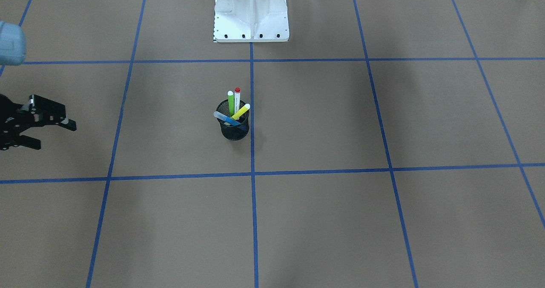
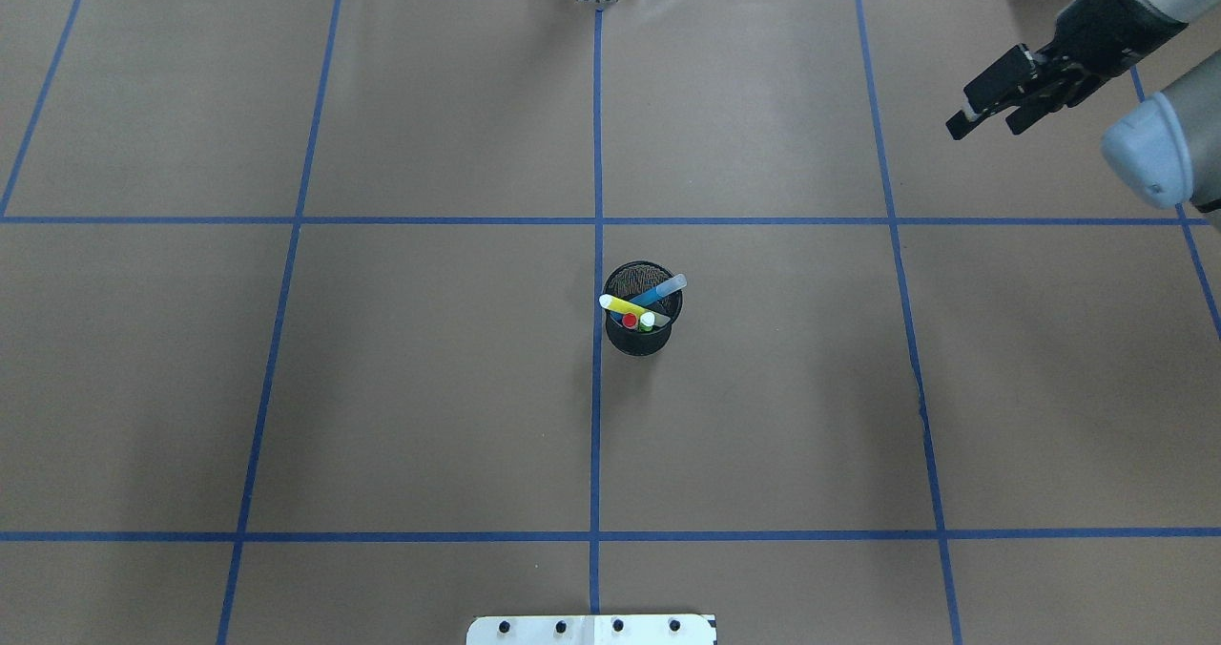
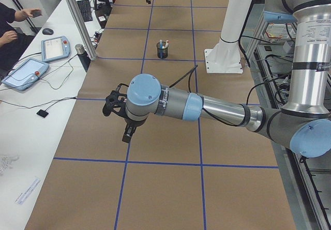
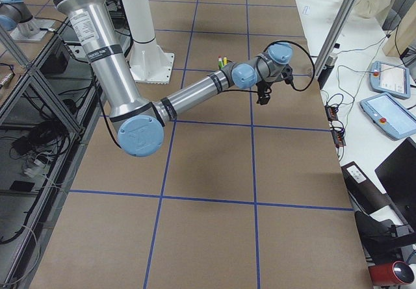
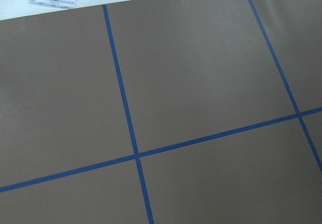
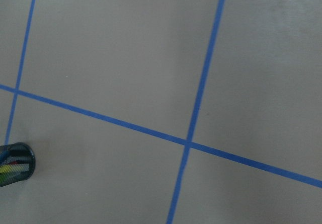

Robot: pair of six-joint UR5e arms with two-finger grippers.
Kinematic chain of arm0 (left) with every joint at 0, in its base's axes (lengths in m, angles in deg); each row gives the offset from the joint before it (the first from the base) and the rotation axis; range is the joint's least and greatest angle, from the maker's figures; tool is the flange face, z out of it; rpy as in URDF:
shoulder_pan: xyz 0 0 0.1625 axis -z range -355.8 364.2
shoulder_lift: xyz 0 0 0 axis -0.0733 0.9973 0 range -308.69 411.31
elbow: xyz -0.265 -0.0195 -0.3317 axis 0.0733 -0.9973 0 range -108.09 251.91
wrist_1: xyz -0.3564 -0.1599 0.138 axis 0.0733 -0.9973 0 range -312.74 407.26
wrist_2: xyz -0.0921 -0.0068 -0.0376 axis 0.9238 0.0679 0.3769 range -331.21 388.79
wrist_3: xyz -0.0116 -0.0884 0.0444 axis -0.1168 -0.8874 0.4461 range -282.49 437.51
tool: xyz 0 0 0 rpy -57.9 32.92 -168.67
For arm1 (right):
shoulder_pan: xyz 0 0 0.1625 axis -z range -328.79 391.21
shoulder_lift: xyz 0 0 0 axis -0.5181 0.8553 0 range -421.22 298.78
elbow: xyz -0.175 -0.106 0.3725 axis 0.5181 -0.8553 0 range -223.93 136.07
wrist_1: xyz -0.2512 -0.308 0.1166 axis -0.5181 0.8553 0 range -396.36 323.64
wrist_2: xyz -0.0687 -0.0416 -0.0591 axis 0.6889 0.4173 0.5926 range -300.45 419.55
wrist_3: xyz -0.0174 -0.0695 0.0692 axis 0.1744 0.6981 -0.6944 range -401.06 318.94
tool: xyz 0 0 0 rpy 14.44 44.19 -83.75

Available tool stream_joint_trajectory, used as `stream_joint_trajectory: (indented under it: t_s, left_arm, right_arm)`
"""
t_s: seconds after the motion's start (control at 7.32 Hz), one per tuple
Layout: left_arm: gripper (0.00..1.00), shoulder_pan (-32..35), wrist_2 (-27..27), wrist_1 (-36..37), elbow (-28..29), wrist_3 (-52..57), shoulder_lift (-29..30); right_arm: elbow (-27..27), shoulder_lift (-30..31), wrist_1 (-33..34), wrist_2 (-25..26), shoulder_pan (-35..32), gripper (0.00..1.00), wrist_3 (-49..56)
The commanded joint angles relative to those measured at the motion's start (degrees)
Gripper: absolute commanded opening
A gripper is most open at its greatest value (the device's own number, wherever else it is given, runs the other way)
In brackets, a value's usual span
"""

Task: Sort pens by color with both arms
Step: 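Move the right gripper down over the black mesh pen cup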

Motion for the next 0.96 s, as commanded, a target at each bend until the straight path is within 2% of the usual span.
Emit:
stream_joint_trajectory:
  t_s: [0.0, 0.27, 0.41, 0.68, 0.82]
  left_arm:
    - [1.00, -0.53, 0.05, 0.00, -0.07, -0.83, 0.20]
    - [1.00, -0.70, 0.05, 0.00, 0.11, -0.92, 0.20]
    - [1.00, -0.70, 0.05, 0.00, 0.11, -0.92, 0.20]
    - [1.00, -0.70, -0.04, -0.09, 0.19, -0.83, 0.20]
    - [1.00, -0.70, 0.05, -0.09, 0.11, -0.83, 0.20]
  right_arm:
    - [-0.06, -3.55, -0.94, 0.21, 5.69, 0.98, -6.01]
    - [-2.32, -6.18, -7.50, 1.52, 11.23, 0.96, -12.59]
    - [-4.00, -8.03, -12.42, 5.36, 14.39, 0.97, -20.47]
    - [-8.91, -9.88, -20.95, 7.33, 16.71, 0.97, -29.74]
    - [-11.28, -11.98, -22.82, 8.29, 17.84, 0.97, -33.43]
